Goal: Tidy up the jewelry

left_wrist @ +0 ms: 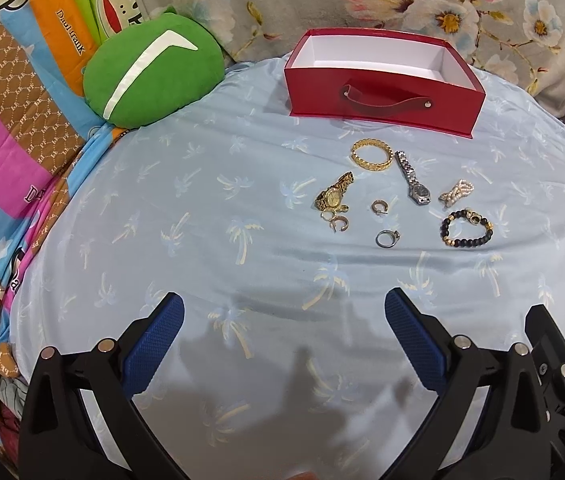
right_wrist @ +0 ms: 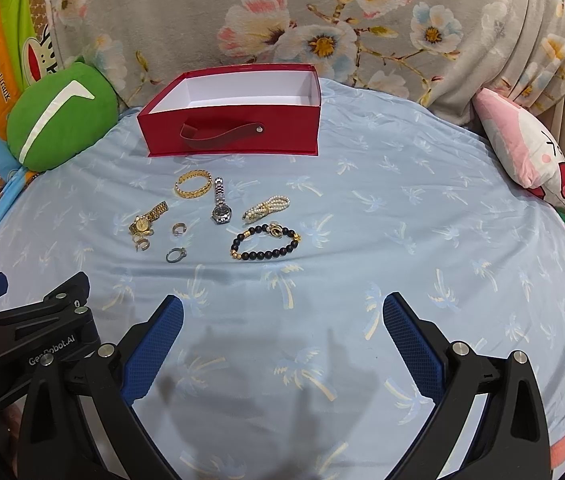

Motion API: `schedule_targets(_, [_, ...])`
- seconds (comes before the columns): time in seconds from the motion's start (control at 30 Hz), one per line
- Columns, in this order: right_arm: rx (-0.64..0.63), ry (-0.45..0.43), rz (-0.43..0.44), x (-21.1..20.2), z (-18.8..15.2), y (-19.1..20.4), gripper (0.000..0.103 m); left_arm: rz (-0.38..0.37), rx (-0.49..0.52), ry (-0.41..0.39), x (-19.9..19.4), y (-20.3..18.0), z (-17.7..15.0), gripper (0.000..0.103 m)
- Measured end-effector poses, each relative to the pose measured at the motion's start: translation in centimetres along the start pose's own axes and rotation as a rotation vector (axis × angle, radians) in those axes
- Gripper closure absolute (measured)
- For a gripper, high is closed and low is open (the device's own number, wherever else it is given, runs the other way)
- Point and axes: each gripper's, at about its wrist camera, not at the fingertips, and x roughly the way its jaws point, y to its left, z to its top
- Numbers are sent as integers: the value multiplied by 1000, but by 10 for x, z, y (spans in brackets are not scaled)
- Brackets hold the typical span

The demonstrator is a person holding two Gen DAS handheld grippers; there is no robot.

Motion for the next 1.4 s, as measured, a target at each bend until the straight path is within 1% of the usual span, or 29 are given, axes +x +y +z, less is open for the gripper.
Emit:
schedule_targets(0.33, [0,2,1,2,0,-4,5,3,-1,1,-1,-2,-1,5])
schedule_targets(0.47, [1,5,1,0,-4,3,5,3,-1,2,-1,-3,-1,5])
schedule_targets(1.0, [3,8,2,1,-4,3,5,-1,-7,4,2,-1,-5,5])
schedule_targets(1.1, [3,13,3,12,-7,4,5,-3,-10,8,4,0,-7,5])
schedule_targets(1.27, [3,21,13,17,-6,2,5,-7,-11,15,8,-1,-7,5])
schedule_targets(1.4, [0,27,32,26,-2,0,5,-30,-6,26,16,-2,-5,5])
